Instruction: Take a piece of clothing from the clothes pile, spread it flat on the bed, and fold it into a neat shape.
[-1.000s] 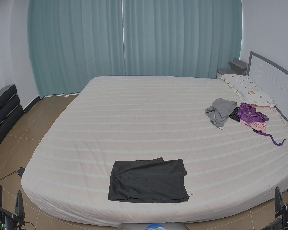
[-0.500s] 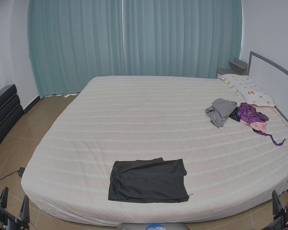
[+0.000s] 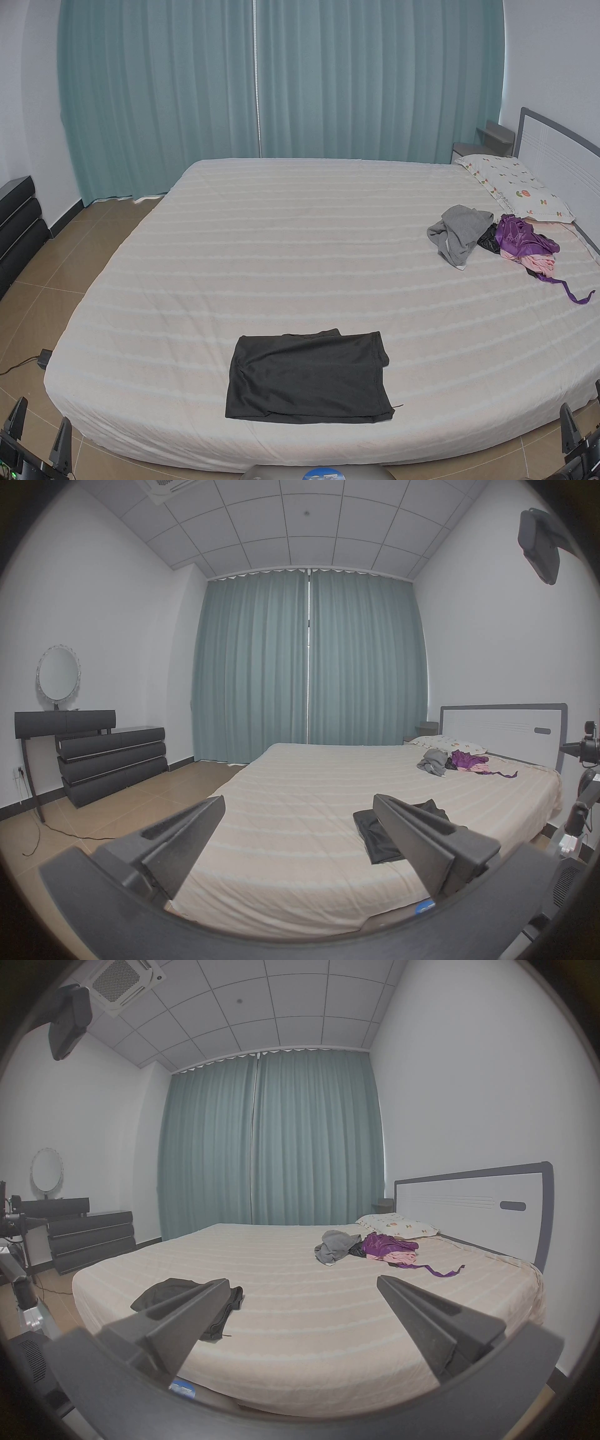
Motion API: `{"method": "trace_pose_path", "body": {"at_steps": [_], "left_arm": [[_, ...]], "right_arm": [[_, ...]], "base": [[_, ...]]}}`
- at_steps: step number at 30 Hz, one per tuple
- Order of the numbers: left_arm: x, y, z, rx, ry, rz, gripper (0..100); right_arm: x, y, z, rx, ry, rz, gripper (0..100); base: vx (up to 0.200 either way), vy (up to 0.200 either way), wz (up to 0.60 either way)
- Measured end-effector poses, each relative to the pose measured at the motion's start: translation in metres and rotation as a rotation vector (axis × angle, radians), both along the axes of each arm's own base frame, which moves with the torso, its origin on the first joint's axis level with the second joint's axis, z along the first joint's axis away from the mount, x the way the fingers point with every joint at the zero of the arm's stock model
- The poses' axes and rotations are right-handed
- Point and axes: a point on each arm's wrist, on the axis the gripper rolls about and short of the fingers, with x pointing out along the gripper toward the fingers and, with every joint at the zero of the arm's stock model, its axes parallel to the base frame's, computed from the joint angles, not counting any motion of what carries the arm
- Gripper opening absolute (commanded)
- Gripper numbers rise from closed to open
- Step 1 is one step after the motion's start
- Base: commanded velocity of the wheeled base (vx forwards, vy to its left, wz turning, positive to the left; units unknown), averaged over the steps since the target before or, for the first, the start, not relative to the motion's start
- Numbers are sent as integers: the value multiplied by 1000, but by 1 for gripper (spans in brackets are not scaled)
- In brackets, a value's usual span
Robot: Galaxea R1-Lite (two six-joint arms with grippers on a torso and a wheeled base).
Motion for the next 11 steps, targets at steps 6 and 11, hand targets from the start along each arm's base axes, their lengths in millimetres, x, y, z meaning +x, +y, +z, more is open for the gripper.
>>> {"method": "trace_pose_path", "body": {"at_steps": [6, 11], "left_arm": [[0, 0, 0, -6, -1, 5, 100], [0, 0, 0, 1, -1, 4, 100]], "right_arm": [[0, 0, 0, 9, 0, -5, 100], [0, 0, 0, 13, 0, 0, 100]], "base": [[0, 0, 0], [0, 0, 0]]}}
